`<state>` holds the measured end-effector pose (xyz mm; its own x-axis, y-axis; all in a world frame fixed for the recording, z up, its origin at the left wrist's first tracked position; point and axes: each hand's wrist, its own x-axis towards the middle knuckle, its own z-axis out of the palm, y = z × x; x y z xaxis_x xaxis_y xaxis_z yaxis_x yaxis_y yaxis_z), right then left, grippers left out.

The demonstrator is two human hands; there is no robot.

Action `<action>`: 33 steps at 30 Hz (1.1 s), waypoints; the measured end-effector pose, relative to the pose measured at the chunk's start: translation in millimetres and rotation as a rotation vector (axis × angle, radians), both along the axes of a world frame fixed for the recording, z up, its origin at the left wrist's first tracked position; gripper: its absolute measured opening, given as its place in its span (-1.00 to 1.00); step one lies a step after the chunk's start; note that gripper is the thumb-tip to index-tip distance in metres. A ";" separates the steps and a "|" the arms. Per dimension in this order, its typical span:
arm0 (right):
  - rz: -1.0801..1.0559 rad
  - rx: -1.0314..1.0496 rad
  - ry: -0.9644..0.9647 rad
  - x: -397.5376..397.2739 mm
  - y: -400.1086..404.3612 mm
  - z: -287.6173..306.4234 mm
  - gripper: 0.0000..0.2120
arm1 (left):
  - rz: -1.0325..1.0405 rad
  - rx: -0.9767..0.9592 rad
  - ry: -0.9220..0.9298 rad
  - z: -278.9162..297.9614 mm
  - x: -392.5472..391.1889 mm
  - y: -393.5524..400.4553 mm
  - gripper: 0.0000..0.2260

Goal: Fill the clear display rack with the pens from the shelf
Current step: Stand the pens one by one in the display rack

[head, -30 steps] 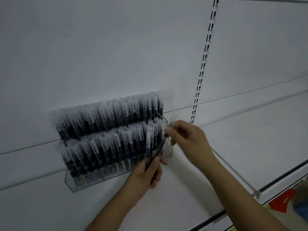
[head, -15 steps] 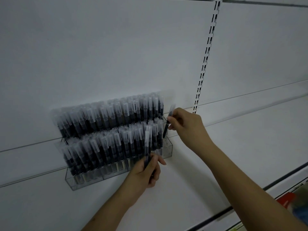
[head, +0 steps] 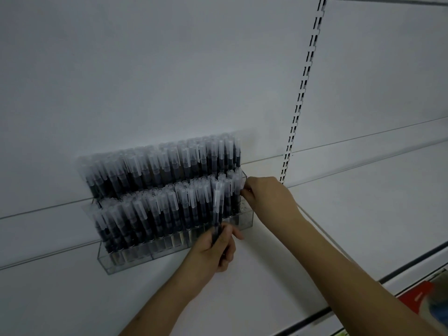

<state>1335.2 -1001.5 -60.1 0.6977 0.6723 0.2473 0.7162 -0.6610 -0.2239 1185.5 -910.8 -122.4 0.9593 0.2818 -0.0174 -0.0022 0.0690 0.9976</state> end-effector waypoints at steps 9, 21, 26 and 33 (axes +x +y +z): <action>0.309 0.567 0.639 -42.6 -27.1 -12.2 -0.97 | -0.035 0.035 -0.003 1.1 -0.9 -1.2 -0.73; 0.077 0.929 0.372 -9.8 -32.8 17.8 -0.96 | -0.021 0.011 -0.005 0.3 -0.8 0.7 -0.68; 0.093 0.711 0.257 -5.2 -26.0 13.2 -0.91 | -0.016 0.001 -0.002 0.0 -0.4 1.1 -0.69; 0.133 0.561 0.201 -1.7 -18.6 2.8 -0.90 | -0.012 -0.007 -0.003 0.6 -0.4 0.7 -0.68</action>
<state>1333.5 -1020.1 -57.3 0.6867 0.5620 0.4611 0.6919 -0.3107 -0.6517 1185.2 -910.1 -121.8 0.9626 0.2703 -0.0164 -0.0045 0.0765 0.9971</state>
